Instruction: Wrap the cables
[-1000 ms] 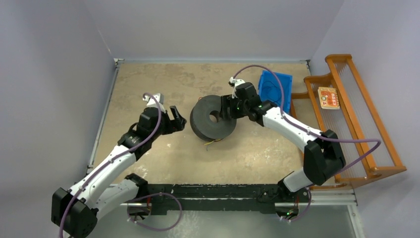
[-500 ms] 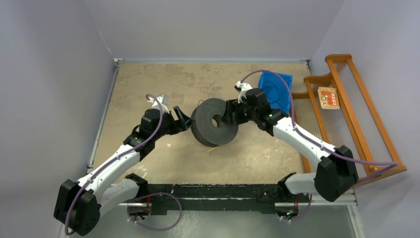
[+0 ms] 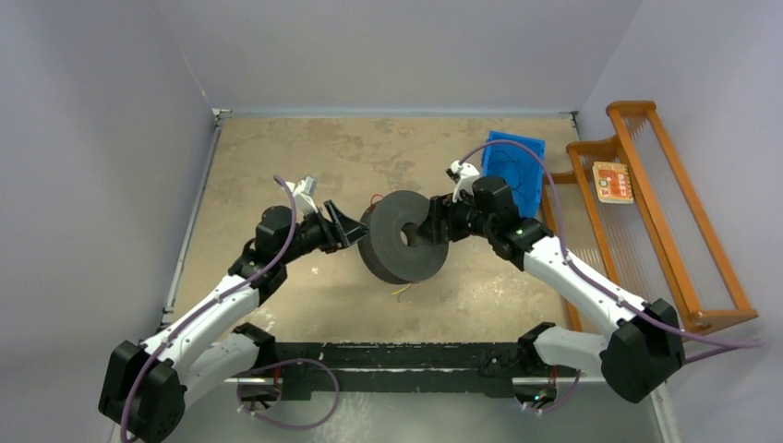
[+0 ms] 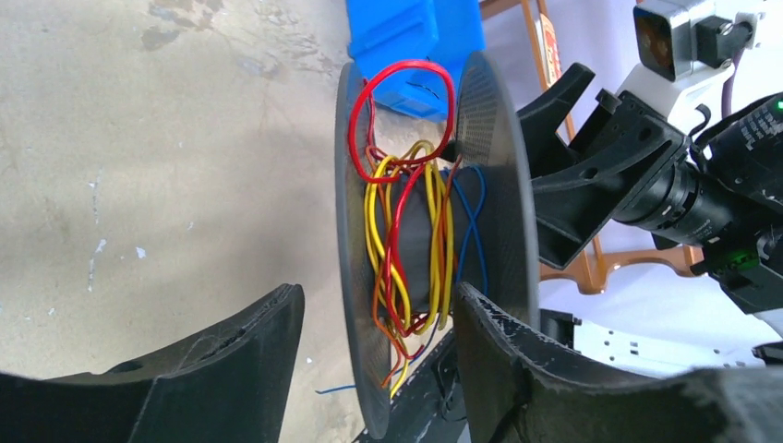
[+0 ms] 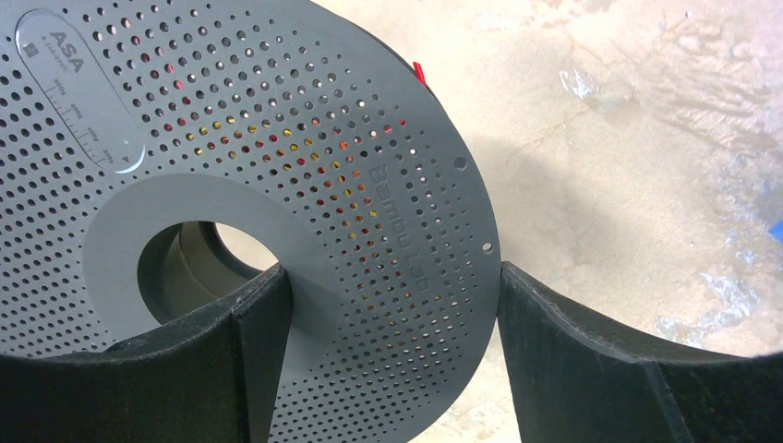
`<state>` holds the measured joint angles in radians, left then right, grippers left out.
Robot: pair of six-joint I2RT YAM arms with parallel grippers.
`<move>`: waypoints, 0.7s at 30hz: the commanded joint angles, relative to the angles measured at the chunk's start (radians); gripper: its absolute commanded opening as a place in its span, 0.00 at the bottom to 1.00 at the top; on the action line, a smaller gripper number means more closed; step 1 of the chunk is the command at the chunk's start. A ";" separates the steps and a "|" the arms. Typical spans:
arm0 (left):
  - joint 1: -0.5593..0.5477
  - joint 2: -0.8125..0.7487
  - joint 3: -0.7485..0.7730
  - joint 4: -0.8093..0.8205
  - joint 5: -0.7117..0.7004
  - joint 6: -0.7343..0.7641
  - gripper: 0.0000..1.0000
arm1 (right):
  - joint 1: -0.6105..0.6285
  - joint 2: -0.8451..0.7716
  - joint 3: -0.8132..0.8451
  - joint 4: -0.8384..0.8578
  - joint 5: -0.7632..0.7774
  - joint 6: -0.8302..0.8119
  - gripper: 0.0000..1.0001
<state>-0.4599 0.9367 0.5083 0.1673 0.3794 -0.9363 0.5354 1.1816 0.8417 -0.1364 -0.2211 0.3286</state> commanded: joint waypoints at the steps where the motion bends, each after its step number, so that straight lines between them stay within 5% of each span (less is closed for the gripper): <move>1: 0.006 -0.027 -0.006 0.043 0.069 -0.020 0.56 | -0.006 -0.066 -0.005 0.122 -0.075 0.001 0.43; 12: 0.005 -0.027 -0.002 0.041 0.089 -0.022 0.36 | -0.006 -0.095 -0.020 0.124 -0.064 0.006 0.43; 21: 0.006 0.004 0.013 -0.010 0.092 0.030 0.30 | -0.007 -0.091 -0.009 0.136 -0.067 0.001 0.43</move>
<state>-0.4599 0.9306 0.5083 0.1410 0.4507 -0.9394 0.5335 1.1233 0.8093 -0.1059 -0.2535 0.3267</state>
